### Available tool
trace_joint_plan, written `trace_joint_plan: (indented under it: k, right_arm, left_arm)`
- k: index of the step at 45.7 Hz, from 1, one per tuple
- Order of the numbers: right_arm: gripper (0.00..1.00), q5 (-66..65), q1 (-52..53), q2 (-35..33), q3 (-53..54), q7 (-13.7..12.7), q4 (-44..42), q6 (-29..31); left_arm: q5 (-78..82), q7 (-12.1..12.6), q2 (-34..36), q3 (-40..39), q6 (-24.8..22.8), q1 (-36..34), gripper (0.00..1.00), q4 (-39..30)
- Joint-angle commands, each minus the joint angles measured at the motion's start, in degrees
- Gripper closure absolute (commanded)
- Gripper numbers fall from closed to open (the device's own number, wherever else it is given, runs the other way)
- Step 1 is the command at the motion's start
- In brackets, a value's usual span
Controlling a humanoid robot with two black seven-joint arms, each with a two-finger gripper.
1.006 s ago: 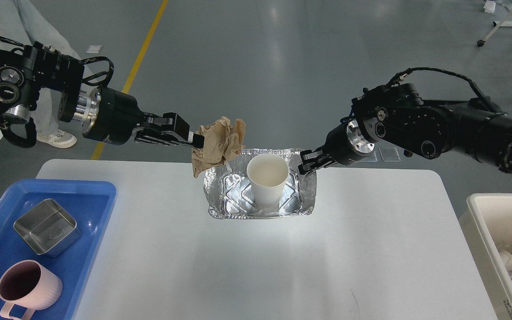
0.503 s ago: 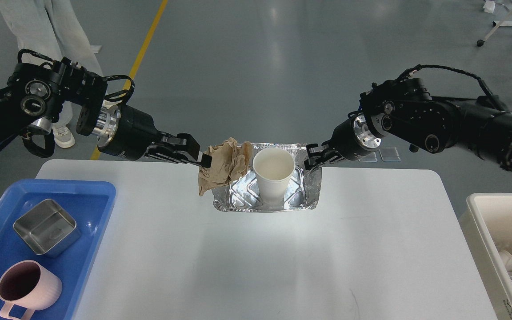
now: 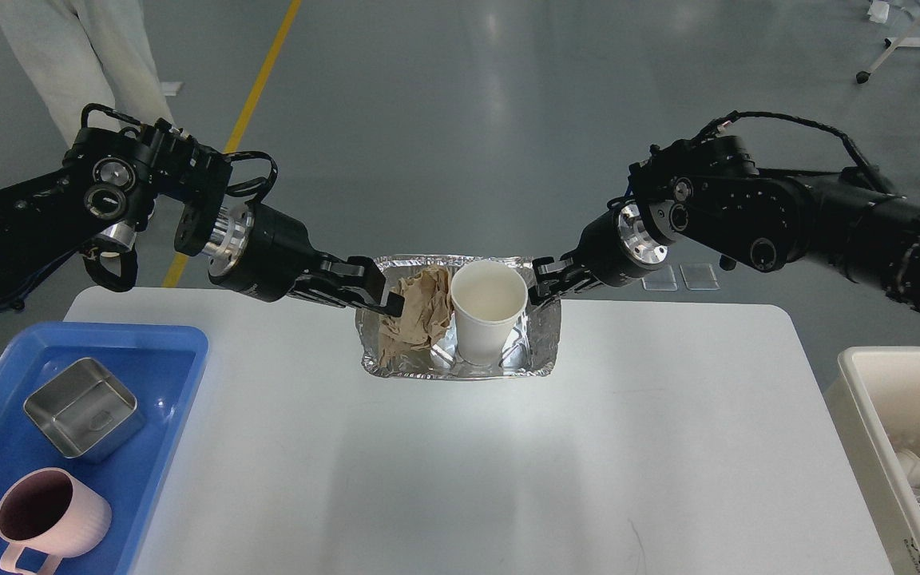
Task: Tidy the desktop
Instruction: 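Lower the paper bag into the foil tray and open the left gripper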
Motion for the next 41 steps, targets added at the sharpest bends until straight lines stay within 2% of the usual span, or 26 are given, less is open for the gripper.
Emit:
trace_joint_plan:
  k: [1, 10, 27, 41]
  right_arm:
    - [1.00, 0.03, 0.25, 0.18, 0.03, 0.00, 0.10, 0.00]
    - [1.00, 0.03, 0.25, -0.08, 0.03, 0.00, 0.19, 0.09]
    - [1.00, 0.03, -0.45, -0.61, -0.06, 0.00, 0.10, 0.09]
    - [1.00, 4.25, -2.38, -3.25, -0.06, -0.09, -0.34, 0.09]
  left_arm:
    - [0.61, 1.00, -1.35, -0.03, 0.00, 0.11, 0.96, 1.22]
    - [0.61, 1.17, -0.92, -0.03, 0.00, 0.11, 0.74, 1.31]
    - [-0.44, 1.17, 1.37, -0.91, 0.00, 0.11, 0.63, 1.22]
    - [-1.76, 1.00, 4.18, -6.18, 0.00, -0.24, 0.63, 1.48]
